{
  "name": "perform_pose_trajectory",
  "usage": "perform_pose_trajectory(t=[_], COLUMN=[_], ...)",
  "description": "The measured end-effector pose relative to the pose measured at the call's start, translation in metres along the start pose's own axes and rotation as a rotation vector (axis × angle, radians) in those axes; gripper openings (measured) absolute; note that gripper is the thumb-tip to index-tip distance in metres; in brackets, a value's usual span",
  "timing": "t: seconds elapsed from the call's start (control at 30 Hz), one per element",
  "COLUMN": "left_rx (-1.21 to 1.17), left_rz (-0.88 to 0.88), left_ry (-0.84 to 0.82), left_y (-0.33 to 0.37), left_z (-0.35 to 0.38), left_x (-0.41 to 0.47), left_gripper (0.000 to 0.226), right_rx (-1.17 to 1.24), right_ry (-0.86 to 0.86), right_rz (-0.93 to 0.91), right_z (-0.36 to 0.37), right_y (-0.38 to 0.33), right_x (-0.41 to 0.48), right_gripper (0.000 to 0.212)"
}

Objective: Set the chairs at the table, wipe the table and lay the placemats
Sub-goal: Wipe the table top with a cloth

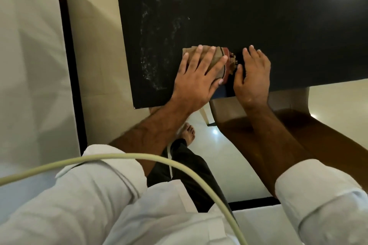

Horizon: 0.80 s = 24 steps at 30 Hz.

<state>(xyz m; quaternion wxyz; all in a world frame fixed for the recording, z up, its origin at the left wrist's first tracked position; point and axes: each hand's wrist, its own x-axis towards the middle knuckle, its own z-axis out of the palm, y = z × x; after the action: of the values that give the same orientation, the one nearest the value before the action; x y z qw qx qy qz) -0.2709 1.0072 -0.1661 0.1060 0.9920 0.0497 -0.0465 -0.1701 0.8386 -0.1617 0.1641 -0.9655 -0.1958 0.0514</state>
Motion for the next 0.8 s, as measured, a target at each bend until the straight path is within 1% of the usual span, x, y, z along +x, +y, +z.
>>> perform_pose_trajectory(t=[0.07, 0.2, 0.3, 0.37, 0.43, 0.5, 0.57, 0.6, 0.7, 0.73, 0.8], left_rx=[-0.007, 0.014, 0.012, -0.003, -0.019, -0.024, -0.023, -0.024, 0.012, 0.017, -0.013], left_rz=[-0.031, -0.231, -0.336, -0.308, -0.203, -0.114, -0.104, -0.143, -0.336, -0.399, -0.504], left_ry=[0.01, -0.014, 0.017, 0.026, -0.023, -0.048, -0.059, -0.063, -0.086, -0.087, -0.056], left_y=[-0.008, -0.032, -0.024, -0.001, 0.021, 0.025, 0.009, -0.004, -0.052, -0.067, -0.089], left_z=[0.002, 0.008, 0.004, 0.0, 0.003, 0.008, 0.012, 0.012, 0.006, 0.002, -0.005], left_x=[-0.015, -0.06, -0.041, -0.01, 0.005, -0.01, -0.046, -0.068, -0.12, -0.125, -0.108], left_gripper=[0.067, 0.068, 0.068, 0.07, 0.072, 0.072, 0.073, 0.075, 0.075, 0.074, 0.071], right_rx=[-0.048, -0.088, -0.096, -0.087, -0.077, -0.076, -0.082, -0.087, -0.085, -0.079, -0.076], right_ry=[-0.008, 0.013, 0.044, 0.063, 0.079, 0.085, 0.077, 0.083, 0.1, 0.1, 0.094], right_rz=[0.009, -0.016, -0.016, -0.018, -0.031, -0.04, -0.034, -0.031, -0.029, -0.027, -0.022], right_z=[0.005, 0.011, 0.015, 0.019, 0.023, 0.024, 0.024, 0.024, 0.026, 0.026, 0.027], right_y=[0.001, 0.002, 0.002, 0.005, 0.01, 0.013, 0.011, 0.011, 0.01, 0.01, 0.008], right_x=[-0.004, -0.008, -0.003, -0.004, -0.007, -0.01, -0.01, -0.01, -0.013, -0.014, -0.013], right_gripper=[0.054, 0.055, 0.056, 0.056, 0.054, 0.054, 0.054, 0.054, 0.055, 0.055, 0.055])
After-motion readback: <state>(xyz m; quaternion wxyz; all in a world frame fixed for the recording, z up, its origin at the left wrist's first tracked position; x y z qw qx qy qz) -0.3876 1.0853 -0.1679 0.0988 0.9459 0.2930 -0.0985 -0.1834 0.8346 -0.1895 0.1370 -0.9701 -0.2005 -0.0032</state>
